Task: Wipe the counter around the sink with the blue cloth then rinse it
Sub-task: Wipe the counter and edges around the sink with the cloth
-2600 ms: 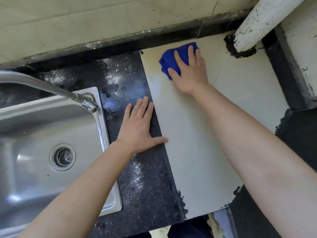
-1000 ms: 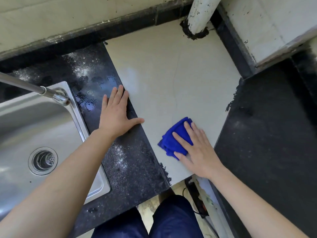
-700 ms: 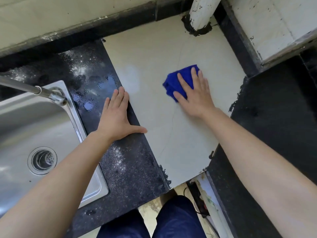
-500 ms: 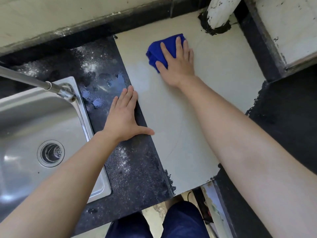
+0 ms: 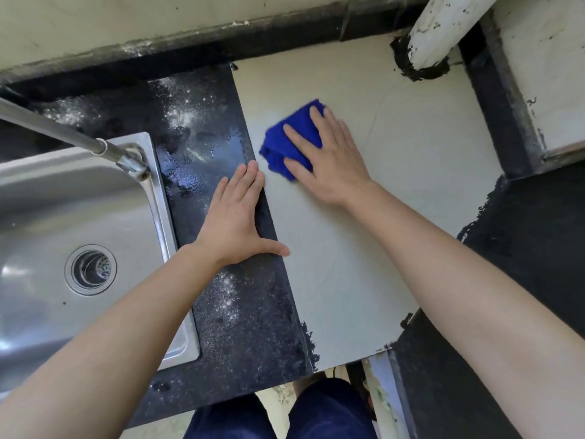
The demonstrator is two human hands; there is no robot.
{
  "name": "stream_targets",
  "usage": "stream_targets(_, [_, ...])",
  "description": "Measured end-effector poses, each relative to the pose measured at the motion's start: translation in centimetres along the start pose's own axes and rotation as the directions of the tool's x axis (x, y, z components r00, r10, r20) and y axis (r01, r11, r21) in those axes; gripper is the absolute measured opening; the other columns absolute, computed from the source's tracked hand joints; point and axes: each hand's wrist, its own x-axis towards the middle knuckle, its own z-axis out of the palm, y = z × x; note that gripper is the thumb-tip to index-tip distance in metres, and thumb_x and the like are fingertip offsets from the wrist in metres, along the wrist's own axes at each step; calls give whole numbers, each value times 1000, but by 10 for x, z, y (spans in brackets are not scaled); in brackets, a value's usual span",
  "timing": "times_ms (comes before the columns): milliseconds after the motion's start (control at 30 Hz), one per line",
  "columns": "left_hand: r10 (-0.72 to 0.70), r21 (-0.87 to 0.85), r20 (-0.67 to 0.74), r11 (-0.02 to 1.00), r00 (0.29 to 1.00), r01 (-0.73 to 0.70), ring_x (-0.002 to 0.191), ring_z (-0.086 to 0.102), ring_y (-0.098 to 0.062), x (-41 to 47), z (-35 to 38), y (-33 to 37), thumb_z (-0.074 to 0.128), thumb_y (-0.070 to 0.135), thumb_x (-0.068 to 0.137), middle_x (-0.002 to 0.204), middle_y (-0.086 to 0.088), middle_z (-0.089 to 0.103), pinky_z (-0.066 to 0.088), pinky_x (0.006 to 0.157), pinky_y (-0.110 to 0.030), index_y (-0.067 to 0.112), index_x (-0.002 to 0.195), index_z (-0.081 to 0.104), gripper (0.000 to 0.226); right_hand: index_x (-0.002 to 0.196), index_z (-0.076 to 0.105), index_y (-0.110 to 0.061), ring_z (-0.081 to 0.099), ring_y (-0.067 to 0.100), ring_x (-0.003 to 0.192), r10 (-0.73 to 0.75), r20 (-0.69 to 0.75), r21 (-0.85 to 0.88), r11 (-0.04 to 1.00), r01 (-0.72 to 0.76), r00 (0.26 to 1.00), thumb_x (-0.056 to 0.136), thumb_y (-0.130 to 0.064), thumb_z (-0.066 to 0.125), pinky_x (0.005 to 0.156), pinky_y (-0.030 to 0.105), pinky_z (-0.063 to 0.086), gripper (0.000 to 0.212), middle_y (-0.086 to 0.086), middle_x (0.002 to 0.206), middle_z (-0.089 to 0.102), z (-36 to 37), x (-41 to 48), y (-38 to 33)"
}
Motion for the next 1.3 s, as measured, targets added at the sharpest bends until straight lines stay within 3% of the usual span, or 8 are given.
stream_targets(233, [1,-25,-27,1000,1000,-2,154,-12,-15,3,5,-5,72,84,47,168,2,-8,-9,124,-40,15,160,4,148,159,15,-35,8,45,150,177,-43,-30,984,-178,983,101,-61,25,123,48,8,65,22,163,12,-29,123,-59])
stream_targets(367, [-1,-15,-18,1000,1000,1,154,-11,-15,4,4,-6,73,83,48,168,2,-8,-7,124,-40,15,160,5,148,160,14,-37,1,41,152,124,-37,20,992,-123,992,101,-61,24,124,46,4,64,19,166,4,-25,115,-48])
stream_targets(633, [-7,-35,2,999,1000,7,154,-13,-15,0,-1,-2,63,89,46,168,0,-11,-8,124,-39,15,161,0,151,159,20,-36,-7,36,154,94,-74,104,991,-86,993,103,-55,32,124,46,-4,61,15,168,-1,31,-31,-30])
stream_targets(800, [6,15,4,1000,1000,-6,154,-11,-17,-4,-3,-1,65,88,50,168,-2,-10,-4,125,-43,12,160,0,149,158,22,-37,-10,32,155,182,-24,168,970,-176,983,101,-55,34,125,46,-6,62,13,168,-4,78,-186,-45])
stream_targets(933, [-5,68,-43,998,999,8,155,-8,-23,-13,-3,5,70,84,58,168,-6,-6,0,125,-45,10,160,8,140,160,10,-39,-19,26,154,271,80,60,959,-276,959,102,-60,26,126,49,2,64,8,167,-16,98,-287,-42])
stream_targets(1067, [70,102,-150,993,986,-55,155,-1,-32,-48,14,21,68,63,82,167,-14,3,4,125,-49,4,157,18,107,156,-1,-42,-20,25,153,292,90,42,954,-296,952,101,-65,20,126,49,3,63,8,167,-16,94,-310,-29])
stream_targets(1300, [50,58,-67,997,996,-46,154,6,-34,-110,62,37,65,63,83,166,-18,11,1,125,-47,5,157,21,104,158,-1,-43,-21,27,153,391,110,119,907,-403,914,100,-67,23,125,47,-6,67,7,166,-21,77,-265,0])
